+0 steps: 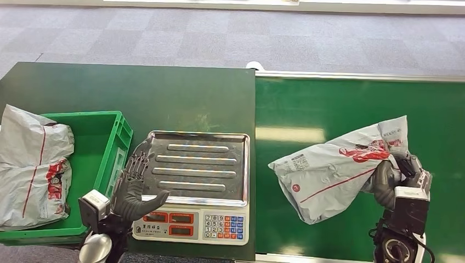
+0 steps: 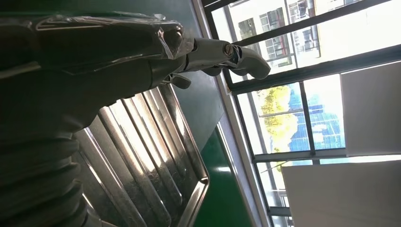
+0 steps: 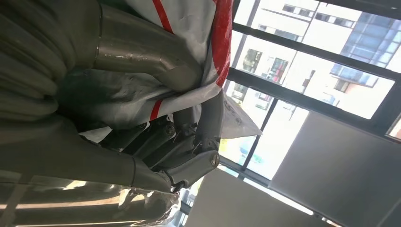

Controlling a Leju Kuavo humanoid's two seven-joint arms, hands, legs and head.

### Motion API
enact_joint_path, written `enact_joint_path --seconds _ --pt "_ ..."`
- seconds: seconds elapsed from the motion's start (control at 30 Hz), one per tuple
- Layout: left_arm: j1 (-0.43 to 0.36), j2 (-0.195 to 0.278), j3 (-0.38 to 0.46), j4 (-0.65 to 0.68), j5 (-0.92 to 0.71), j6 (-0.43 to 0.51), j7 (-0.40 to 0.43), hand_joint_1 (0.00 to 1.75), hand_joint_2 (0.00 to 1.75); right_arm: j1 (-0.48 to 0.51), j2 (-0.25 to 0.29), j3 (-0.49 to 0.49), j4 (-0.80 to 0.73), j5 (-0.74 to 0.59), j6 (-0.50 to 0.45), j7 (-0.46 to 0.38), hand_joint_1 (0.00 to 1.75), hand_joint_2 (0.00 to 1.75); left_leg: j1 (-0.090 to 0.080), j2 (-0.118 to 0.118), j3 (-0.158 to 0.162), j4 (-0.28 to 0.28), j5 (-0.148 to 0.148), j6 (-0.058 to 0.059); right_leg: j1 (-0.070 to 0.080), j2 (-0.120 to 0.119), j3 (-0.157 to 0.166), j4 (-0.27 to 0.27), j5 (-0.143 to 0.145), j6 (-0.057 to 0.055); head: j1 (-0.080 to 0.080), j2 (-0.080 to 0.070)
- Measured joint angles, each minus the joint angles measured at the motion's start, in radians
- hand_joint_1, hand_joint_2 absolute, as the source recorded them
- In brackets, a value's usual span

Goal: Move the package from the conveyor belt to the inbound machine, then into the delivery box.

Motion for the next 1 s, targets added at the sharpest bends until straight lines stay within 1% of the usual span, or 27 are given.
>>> enact_joint_path --seconds 0.17,0.4,0.47,0.53,0.6,0.67,0.77,0.83,0.9,1.0 --pt "-0.001 -0.008 -0.002 0.0 -0.02 0.009 -0.003 0.0 1.75 -0.006 0.003 0.014 -0.059 0.032 0.006 0.024 1.75 1.75 0.0 0.0 0.0 0.0 0.0 0.0 0.0 0.0 0.0 0.0 0.0 0.0 0.0 0.0" --pt "-0.001 -0.017 -0.007 0.0 -0.033 0.022 -0.004 0.0 1.75 -0.019 0.003 0.021 -0.092 0.042 0.007 0.038 1.75 1.75 0.0 0.0 0.0 0.0 0.0 0.0 0.0 0.0 0.0 0.0 0.0 0.0 0.0 0.0" --pt "-0.001 -0.02 -0.006 0.0 -0.06 0.072 -0.009 0.0 1.75 -0.025 0.003 0.024 -0.095 0.057 0.004 0.04 1.75 1.75 0.0 0.0 -0.001 0.0 0.0 0.0 0.0 0.0 0.0 0.0 0.0 0.0 0.0 0.0" --pt "-0.001 -0.026 -0.004 -0.002 -0.09 0.162 -0.016 0.0 1.75 -0.051 -0.004 0.032 -0.094 0.096 -0.007 0.052 1.75 1.75 0.0 0.001 -0.001 0.0 0.0 0.0 0.0 0.0 0.0 0.0 0.0 0.0 0.0 0.0" --pt "-0.002 -0.03 -0.002 -0.002 -0.097 0.238 -0.027 0.0 1.75 -0.11 -0.023 0.05 -0.078 0.141 -0.026 0.072 1.75 1.75 0.0 0.001 -0.002 0.0 0.0 0.0 0.0 0.0 0.0 0.0 0.001 0.0 0.0 0.0" --pt "-0.006 -0.031 0.0 -0.001 -0.09 0.278 -0.041 0.0 1.75 -0.21 -0.051 0.078 -0.026 0.175 -0.046 0.093 1.75 1.75 0.0 0.002 -0.002 0.0 0.002 0.001 0.0 0.001 0.0 0.0 0.002 0.0 0.0 0.0" --pt "-0.016 -0.03 -0.005 0.005 -0.064 0.303 -0.061 0.0 1.75 -0.413 -0.096 0.143 0.119 0.22 -0.084 0.12 1.75 1.75 -0.001 0.002 -0.003 0.0 0.005 0.001 -0.001 0.001 -0.002 0.0 0.006 0.001 0.0 0.0" --pt "-0.024 -0.029 -0.012 0.013 -0.05 0.318 -0.069 0.0 1.75 -0.547 -0.116 0.198 0.232 0.252 -0.113 0.135 1.75 1.75 -0.001 0.001 -0.003 0.0 0.007 0.001 -0.001 0.001 -0.003 0.0 0.007 0.001 0.0 0.0" --pt "-0.03 -0.028 -0.018 0.021 -0.044 0.335 -0.074 0.0 1.75 -0.645 -0.126 0.254 0.33 0.275 -0.138 0.143 1.75 1.75 0.0 -0.001 -0.004 0.0 0.008 0.001 0.0 -0.001 -0.003 0.0 0.007 0.001 0.0 0.0" --pt "-0.039 -0.023 -0.028 0.033 -0.04 0.358 -0.081 0.0 1.75 -0.764 -0.121 0.327 0.476 0.305 -0.16 0.15 1.75 1.75 0.0 -0.003 -0.008 0.0 0.009 0.001 0.0 -0.003 -0.006 0.001 0.008 0.0 0.0 0.0"
